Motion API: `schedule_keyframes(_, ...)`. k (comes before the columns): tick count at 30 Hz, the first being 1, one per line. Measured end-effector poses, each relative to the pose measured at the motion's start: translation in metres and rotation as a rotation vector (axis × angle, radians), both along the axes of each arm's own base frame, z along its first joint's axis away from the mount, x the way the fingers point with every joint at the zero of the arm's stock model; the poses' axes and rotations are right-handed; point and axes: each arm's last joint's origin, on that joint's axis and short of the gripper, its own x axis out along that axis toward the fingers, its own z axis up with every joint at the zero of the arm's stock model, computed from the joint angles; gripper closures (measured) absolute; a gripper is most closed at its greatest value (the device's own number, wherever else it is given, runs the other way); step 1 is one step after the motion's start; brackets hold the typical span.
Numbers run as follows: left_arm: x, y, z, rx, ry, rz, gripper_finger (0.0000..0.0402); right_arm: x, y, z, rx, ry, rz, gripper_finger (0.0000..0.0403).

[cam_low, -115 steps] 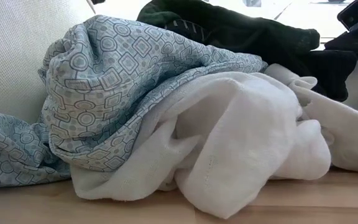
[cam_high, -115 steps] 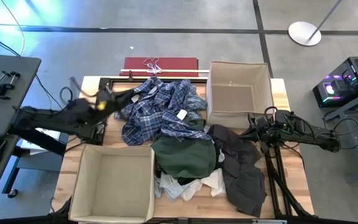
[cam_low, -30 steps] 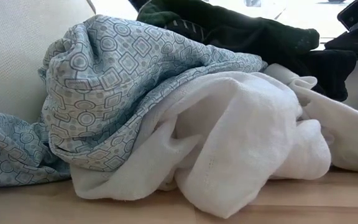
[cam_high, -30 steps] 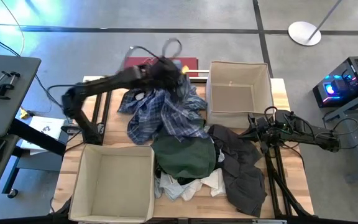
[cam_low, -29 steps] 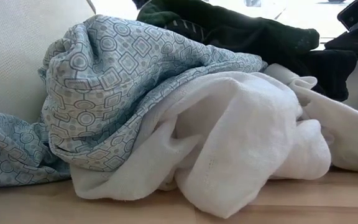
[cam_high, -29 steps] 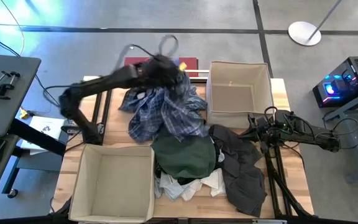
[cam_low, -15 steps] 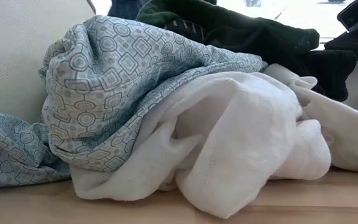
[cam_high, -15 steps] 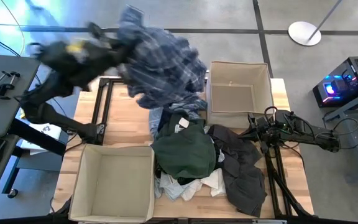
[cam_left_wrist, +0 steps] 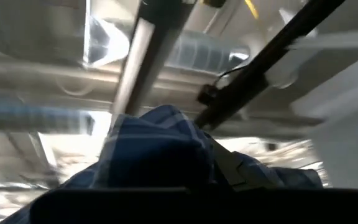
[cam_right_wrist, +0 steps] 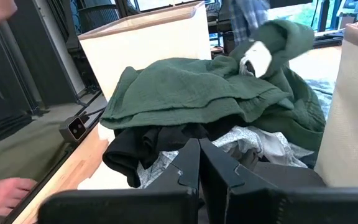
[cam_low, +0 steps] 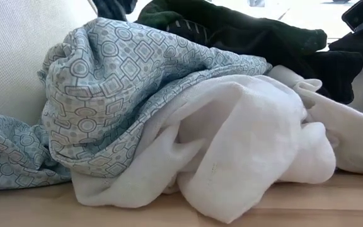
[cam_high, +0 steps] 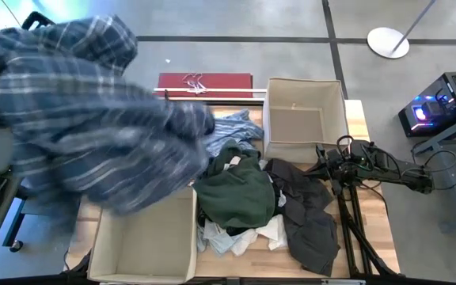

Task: Sort clothes
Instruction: Put the blue checkered shirt into the bottom laundry organizer

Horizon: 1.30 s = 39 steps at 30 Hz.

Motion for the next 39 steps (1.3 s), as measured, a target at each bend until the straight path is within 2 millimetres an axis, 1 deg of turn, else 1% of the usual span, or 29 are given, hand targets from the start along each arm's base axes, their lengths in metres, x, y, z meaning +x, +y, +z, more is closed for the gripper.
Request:
schedule_keyframes(2, 0.004, -0.004, -0.002, -0.007, 0.057, -0.058, 0.0401, 0.000, 0.000, 0.000, 0.000, 0.000, 0.000, 0.0402)
schedule_keyframes(4, 0.013, -0.009, -0.009, 0.006, 0.153, -0.100, 0.0401, 0.000, 0.000, 0.000, 0.000, 0.000, 0.000, 0.0402)
schedule_keyframes(8, 0.037, -0.023, -0.032, 0.049, 0.439, -0.170, 0.0401, 0.000, 0.000, 0.000, 0.000, 0.000, 0.000, 0.0402)
schedule_keyframes(12, 0.063, -0.044, -0.069, 0.084, 0.844, -0.252, 0.0401, 0.000, 0.000, 0.000, 0.000, 0.000, 0.000, 0.0402)
schedule_keyframes(14, 0.072, -0.057, -0.091, 0.103, 1.064, -0.243, 0.0401, 0.000, 0.000, 0.000, 0.000, 0.000, 0.000, 0.0402)
schedule_keyframes(17, 0.081, -0.079, -0.125, 0.155, 1.385, -0.151, 0.0401, 0.000, 0.000, 0.000, 0.000, 0.000, 0.000, 0.0402)
schedule_keyframes(20, 0.084, -0.101, -0.157, 0.190, 1.697, -0.057, 0.0401, 0.000, 0.000, 0.000, 0.000, 0.000, 0.000, 0.0402)
schedule_keyframes(22, 0.083, -0.117, -0.176, 0.179, 1.912, 0.005, 0.0401, 0.000, 0.000, 0.000, 0.000, 0.000, 0.000, 0.0402)
schedule_keyframes(23, 0.084, -0.127, -0.184, 0.147, 1.982, 0.020, 0.0401, 0.000, 0.000, 0.000, 0.000, 0.000, 0.000, 0.0402)
schedule_keyframes(24, 0.087, -0.139, -0.191, 0.118, 2.012, 0.000, 0.0401, 0.000, 0.000, 0.000, 0.000, 0.000, 0.000, 0.0402)
schedule_keyframes(27, 0.091, -0.171, -0.210, 0.108, 2.055, -0.100, 0.0401, 0.000, 0.000, 0.000, 0.000, 0.000, 0.001, 0.0402)
schedule_keyframes(29, 0.090, -0.184, -0.229, 0.075, 2.144, -0.058, 0.0401, 0.000, 0.000, 0.000, 0.000, 0.001, 0.001, 0.0402)
schedule_keyframes(31, 0.088, -0.192, -0.254, 0.028, 2.269, 0.052, 0.0401, 0.000, 0.000, 0.000, 0.001, 0.003, 0.000, 0.0402)
schedule_keyframes(33, 0.086, -0.194, -0.280, -0.020, 2.393, 0.148, 0.0401, 0.000, 0.000, -0.001, 0.001, 0.006, 0.001, 0.0402)
schedule_keyframes(35, 0.080, -0.191, -0.304, -0.053, 2.513, 0.186, 0.0401, 0.000, 0.000, -0.001, 0.001, 0.007, 0.001, 0.0402)
schedule_keyframes(37, 0.078, -0.186, -0.326, -0.086, 2.548, 0.148, 0.0401, 0.000, 0.000, -0.001, 0.001, 0.007, 0.001, 0.0402)
schedule_keyframes(39, 0.079, -0.180, -0.350, -0.137, 2.568, 0.070, 0.0401, 0.000, 0.000, -0.001, 0.001, 0.007, 0.000, 0.0402)
